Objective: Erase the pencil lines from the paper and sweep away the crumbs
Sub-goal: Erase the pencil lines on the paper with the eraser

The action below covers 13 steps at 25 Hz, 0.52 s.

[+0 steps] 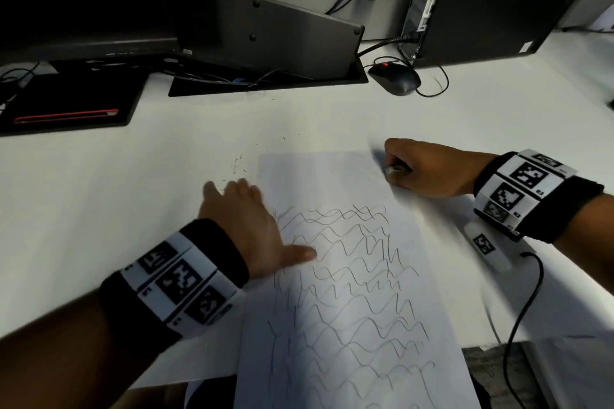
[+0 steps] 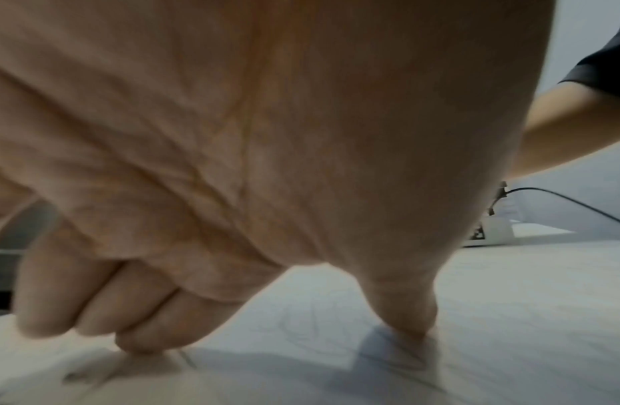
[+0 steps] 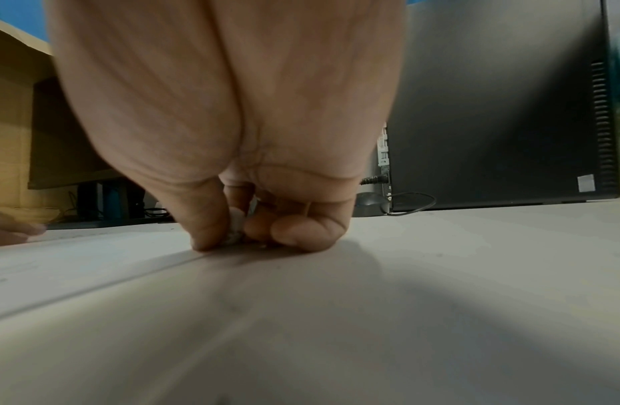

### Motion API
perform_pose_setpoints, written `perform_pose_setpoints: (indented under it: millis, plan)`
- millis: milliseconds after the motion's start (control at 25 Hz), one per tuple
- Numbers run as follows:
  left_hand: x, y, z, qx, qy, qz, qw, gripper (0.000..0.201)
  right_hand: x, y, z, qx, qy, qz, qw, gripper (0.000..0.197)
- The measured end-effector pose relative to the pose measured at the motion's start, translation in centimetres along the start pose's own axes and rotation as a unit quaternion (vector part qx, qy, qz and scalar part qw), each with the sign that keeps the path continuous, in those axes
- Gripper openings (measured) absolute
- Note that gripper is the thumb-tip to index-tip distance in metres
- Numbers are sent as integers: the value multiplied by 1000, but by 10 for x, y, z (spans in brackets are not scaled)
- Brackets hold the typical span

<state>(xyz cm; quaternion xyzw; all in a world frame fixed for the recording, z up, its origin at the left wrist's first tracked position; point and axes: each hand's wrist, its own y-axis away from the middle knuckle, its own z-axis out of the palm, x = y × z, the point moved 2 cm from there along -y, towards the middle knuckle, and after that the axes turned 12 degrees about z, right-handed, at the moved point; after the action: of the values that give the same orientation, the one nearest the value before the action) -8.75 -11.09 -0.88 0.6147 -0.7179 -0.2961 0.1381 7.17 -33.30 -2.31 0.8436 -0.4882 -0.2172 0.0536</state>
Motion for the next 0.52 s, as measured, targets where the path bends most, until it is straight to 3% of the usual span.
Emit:
perform_pose_setpoints:
  millis: [40,120,200,320,520]
  plan:
    - [-7,0,-1,6,-21,-12,1000,125,0,1,1,2,1,-1,1000,22]
    - [-17,-2,1,9,-29,37,999,125,-1,0,2,3,6,-1,1000,22]
    - [-22,-5,3,-1,10,89,996,130,0,0,-2,-7,11,6,1000,18]
    - [-25,-17,6,8,44,105,993,132,-8,1,-18,-42,31,27,998,6]
    - [-16,-42,-5,73,63,114,989,125,-68,-4,-26,-73,-21,-59,995,10]
